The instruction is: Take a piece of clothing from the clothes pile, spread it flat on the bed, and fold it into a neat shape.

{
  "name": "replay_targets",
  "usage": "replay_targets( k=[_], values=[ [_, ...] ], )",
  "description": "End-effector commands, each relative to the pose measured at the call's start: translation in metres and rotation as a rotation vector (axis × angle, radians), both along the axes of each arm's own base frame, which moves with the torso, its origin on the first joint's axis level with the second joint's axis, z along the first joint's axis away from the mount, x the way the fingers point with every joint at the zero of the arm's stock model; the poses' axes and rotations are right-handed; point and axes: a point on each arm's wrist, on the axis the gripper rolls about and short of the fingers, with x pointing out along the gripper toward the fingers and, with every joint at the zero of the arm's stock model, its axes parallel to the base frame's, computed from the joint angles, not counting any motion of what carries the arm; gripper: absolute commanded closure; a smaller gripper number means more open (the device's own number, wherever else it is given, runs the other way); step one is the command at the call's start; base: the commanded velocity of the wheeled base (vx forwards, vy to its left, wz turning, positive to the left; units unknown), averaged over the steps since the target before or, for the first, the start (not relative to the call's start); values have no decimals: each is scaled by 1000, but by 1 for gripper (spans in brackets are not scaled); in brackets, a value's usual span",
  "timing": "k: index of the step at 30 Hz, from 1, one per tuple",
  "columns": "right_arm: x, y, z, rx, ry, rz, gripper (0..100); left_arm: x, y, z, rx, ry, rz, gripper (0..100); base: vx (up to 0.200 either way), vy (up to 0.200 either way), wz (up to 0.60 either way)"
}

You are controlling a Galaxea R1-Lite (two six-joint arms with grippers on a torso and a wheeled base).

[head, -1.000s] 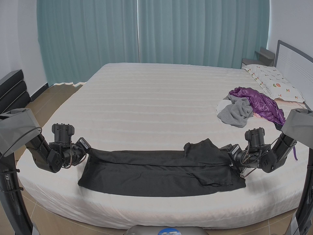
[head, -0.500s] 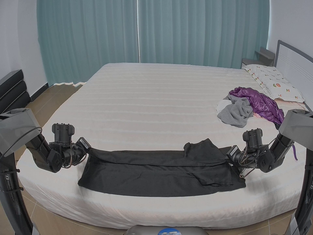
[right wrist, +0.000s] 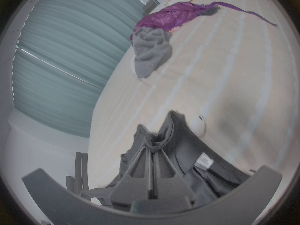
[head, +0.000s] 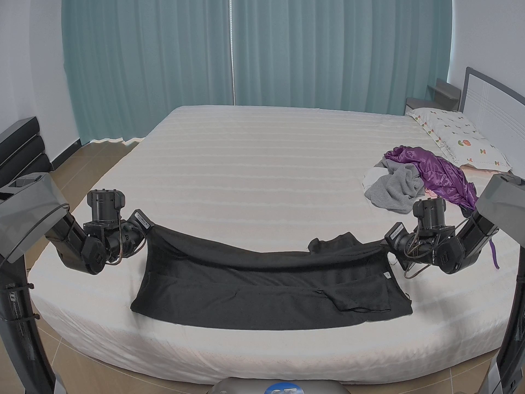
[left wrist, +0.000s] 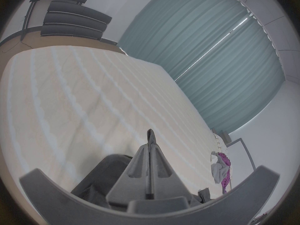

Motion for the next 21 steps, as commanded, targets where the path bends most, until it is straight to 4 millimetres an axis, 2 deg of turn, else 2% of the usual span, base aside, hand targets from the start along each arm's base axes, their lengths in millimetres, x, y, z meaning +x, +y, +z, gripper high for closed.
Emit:
replay_targets(
  k=[1, 9, 15, 21],
  values=[
    [19, -1, 18, -3, -66, -23, 100, 18, 1, 6, -2, -52, 4, 100, 0, 0, 0],
    [44, 3, 31, 0, -102, -24, 100, 38, 9, 7, -2, -101, 20, 100, 0, 0, 0],
    [59, 4, 33, 2, -125, -25, 100, 45, 12, 11, -4, -130, 25, 100, 0, 0, 0],
    [63, 6, 38, 5, -151, -23, 100, 45, 12, 11, -2, -132, 28, 100, 0, 0, 0]
  ],
)
